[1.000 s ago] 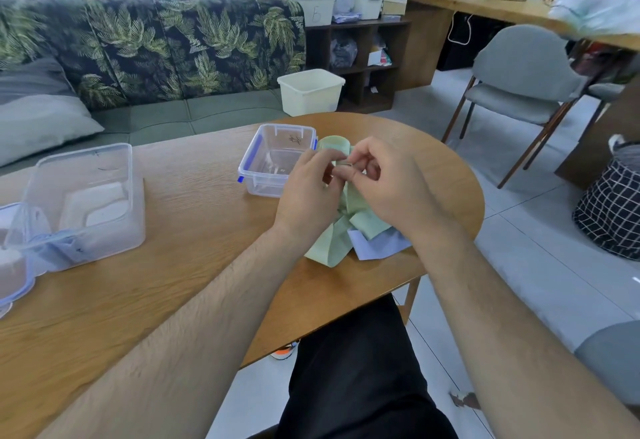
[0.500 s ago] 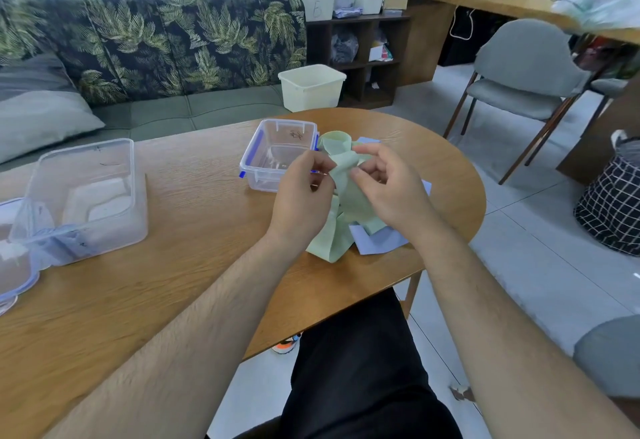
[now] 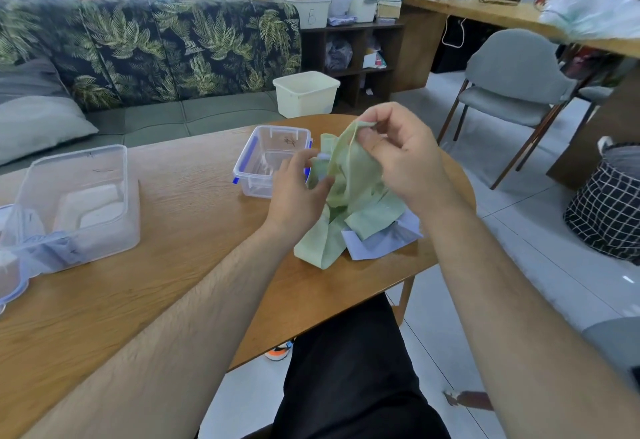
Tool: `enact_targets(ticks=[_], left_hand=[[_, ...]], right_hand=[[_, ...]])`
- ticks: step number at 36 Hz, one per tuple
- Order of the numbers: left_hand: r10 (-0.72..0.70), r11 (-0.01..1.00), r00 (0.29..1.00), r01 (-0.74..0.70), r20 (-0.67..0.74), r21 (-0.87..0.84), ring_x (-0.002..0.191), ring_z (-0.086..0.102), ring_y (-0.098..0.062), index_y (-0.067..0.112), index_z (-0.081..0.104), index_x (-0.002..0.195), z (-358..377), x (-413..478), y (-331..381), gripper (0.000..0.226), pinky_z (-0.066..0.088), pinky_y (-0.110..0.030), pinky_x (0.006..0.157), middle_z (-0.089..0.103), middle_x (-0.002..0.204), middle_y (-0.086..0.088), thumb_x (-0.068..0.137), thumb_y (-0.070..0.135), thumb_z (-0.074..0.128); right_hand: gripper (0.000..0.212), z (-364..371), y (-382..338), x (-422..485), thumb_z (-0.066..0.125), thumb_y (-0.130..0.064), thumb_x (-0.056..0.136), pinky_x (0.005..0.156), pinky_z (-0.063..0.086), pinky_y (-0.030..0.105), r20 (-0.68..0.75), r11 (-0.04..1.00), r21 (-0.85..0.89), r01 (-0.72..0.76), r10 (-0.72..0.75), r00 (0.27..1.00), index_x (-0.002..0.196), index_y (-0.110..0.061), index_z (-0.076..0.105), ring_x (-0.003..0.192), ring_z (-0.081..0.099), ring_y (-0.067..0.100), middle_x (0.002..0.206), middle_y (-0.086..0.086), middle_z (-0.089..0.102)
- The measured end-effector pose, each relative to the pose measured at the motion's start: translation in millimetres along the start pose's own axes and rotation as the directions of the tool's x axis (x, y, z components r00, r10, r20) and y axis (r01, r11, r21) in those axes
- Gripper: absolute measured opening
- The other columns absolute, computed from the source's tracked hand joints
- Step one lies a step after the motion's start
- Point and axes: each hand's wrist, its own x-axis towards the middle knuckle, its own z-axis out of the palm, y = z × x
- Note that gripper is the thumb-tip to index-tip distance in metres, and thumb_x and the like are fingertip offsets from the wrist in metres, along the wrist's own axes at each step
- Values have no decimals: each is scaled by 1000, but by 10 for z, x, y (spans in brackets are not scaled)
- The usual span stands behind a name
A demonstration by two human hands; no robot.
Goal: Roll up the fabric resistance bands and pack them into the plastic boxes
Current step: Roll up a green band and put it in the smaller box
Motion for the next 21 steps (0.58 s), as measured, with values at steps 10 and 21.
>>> enact_targets(ticks=[10, 21], left_hand=[[-120, 990, 990, 125, 75, -62, 69, 50, -5, 20, 57, 83, 57, 17, 127, 22, 42, -16, 66, 57, 76, 9, 99, 11, 46], [-49, 992, 997, 42, -55, -115, 76, 53, -11, 12, 65, 100, -159, 13, 272, 24, 45, -35, 67, 67, 89, -1, 91, 8, 43]], right_hand=[[12, -159, 35, -114, 64, -15, 88, 86, 52, 40, 3, 959, 233, -162, 166, 986, 100, -15, 68, 93, 64, 32, 108, 28, 67], [24, 23, 320, -295, 61, -7, 88, 76, 52, 34, 36, 937, 44, -346, 345, 938, 107, -22, 66, 82, 60, 15, 95, 7, 65]])
